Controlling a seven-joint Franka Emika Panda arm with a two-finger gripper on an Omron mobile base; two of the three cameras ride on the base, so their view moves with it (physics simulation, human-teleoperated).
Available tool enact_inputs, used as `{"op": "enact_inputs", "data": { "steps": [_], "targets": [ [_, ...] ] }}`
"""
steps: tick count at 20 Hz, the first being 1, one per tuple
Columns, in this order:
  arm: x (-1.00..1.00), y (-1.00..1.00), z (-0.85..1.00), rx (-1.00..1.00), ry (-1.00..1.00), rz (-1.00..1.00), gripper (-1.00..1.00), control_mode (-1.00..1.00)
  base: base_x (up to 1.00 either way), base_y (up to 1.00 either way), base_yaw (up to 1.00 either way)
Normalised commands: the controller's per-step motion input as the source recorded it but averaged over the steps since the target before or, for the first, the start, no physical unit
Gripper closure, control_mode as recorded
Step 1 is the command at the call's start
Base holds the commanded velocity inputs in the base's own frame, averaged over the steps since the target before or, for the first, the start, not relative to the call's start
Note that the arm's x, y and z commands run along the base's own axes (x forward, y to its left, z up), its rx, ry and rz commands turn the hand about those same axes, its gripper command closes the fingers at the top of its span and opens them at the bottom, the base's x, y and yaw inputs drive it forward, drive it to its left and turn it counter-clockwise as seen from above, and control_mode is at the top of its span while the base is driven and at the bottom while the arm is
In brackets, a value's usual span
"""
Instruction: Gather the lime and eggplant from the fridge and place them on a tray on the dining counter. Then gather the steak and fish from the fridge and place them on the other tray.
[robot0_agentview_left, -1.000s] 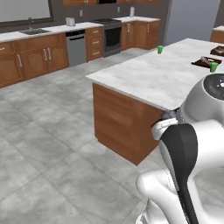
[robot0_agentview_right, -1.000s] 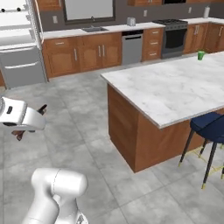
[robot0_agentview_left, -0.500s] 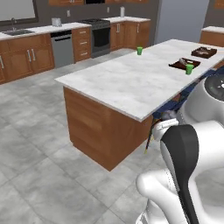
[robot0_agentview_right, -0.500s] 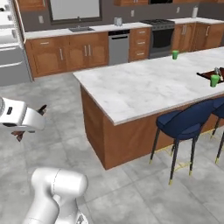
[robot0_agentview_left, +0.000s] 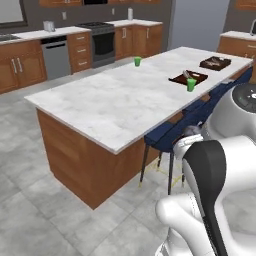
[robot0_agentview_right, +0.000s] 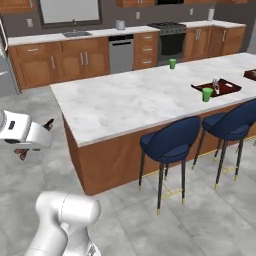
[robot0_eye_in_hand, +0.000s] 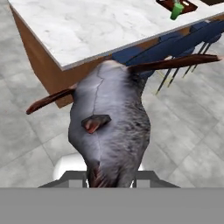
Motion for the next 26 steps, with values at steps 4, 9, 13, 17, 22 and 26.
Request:
{"op": "enact_inputs", "data": {
  "steps": [4,9,13,17,22,26],
  "targets": [
    [0.0,0.0,0.0,0.0,0.0,0.0,1.0,1.0,0.1,-1.0,0.0],
    [0.0,0.0,0.0,0.0,0.0,0.0,1.0,1.0,0.09,-1.0,0.0],
    [0.0,0.0,0.0,0.0,0.0,0.0,1.0,1.0,0.19,-1.0,0.0],
    [0.0,0.0,0.0,0.0,0.0,0.0,1.0,1.0,0.24,-1.0,0.0],
    [0.0,0.0,0.0,0.0,0.0,0.0,1.0,1.0,0.37,-1.0,0.02],
    [0.0,0.0,0.0,0.0,0.0,0.0,1.0,1.0,0.55,-1.0,0.08]
  ]
}}
